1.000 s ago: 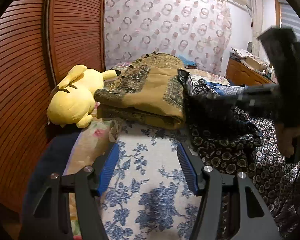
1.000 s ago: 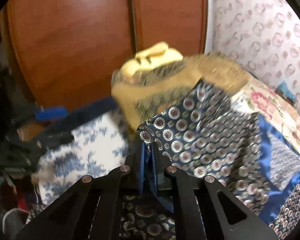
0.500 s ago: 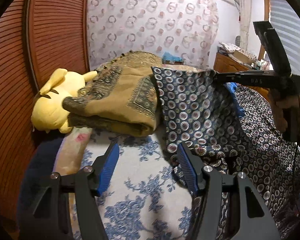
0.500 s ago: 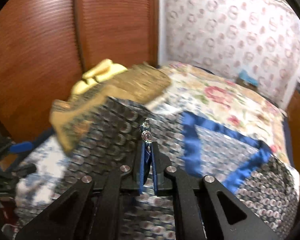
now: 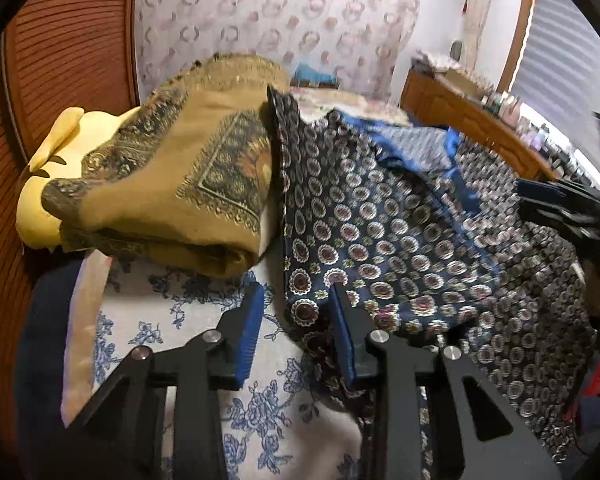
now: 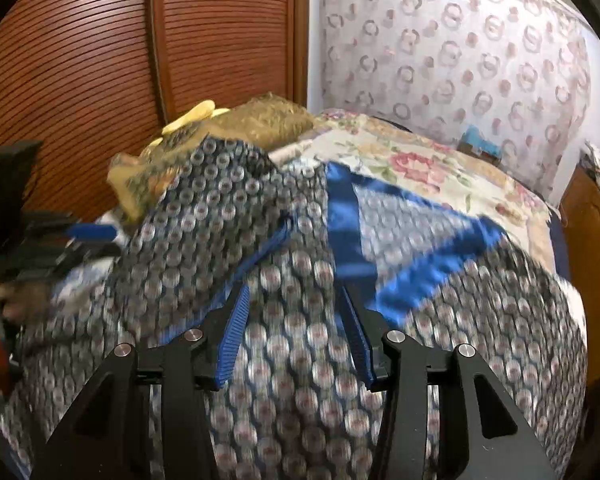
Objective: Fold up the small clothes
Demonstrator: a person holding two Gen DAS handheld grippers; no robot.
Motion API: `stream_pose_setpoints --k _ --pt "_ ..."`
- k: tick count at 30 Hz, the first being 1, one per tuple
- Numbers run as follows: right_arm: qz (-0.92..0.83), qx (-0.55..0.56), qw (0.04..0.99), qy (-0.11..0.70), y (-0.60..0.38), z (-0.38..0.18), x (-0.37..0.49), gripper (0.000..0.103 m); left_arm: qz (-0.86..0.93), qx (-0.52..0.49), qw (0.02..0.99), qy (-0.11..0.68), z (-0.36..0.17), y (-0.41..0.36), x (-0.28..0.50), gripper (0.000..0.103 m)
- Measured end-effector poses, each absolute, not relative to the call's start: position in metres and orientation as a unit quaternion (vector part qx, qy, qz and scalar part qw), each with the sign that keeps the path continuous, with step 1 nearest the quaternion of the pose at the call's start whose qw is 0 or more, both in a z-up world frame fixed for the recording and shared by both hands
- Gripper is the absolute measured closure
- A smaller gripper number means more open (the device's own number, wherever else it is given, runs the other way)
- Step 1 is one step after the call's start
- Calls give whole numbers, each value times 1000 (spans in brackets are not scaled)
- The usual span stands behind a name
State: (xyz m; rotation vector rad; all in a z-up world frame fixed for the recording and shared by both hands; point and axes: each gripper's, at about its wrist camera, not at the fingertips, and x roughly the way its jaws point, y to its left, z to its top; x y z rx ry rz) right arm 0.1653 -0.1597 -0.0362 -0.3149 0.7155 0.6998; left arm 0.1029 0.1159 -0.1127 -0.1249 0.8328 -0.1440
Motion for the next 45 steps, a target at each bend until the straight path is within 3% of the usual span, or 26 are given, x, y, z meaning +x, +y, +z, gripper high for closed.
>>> stream_pose_setpoints --k 7,9,11,12,20,27,33,39,40,45 --pt "311 -141 873 348 -212 -47 138 55 -75 -60 901 423 -122 114 114 74" --pt "298 -136 878 349 -228 -51 133 55 -79 -62 899 427 -123 115 117 81" --pt "289 -126 881 353 -243 -54 132 55 -88 -66 898 427 -122 115 119 100" --pt "285 -122 882 354 -249 -55 131 55 -89 -68 898 425 -120 115 118 102" --pt "262 -103 886 368 -286 -67 129 55 -34 -50 925 374 -75 139 111 103" --pt "259 -95 887 371 -296 -71 127 55 -27 -50 920 389 -78 148 109 103" --pt "252 -94 889 370 -306 -70 124 54 -25 -24 927 373 -71 131 96 90" --pt "227 -78 901 361 -333 -62 119 50 -70 -16 937 342 -53 105 82 57" --pt "222 -75 903 360 -339 -61 119 49 -82 -16 937 338 -51 97 81 43" --pt "194 -58 911 359 -369 -58 118 48 -133 -7 928 347 -54 57 86 41"
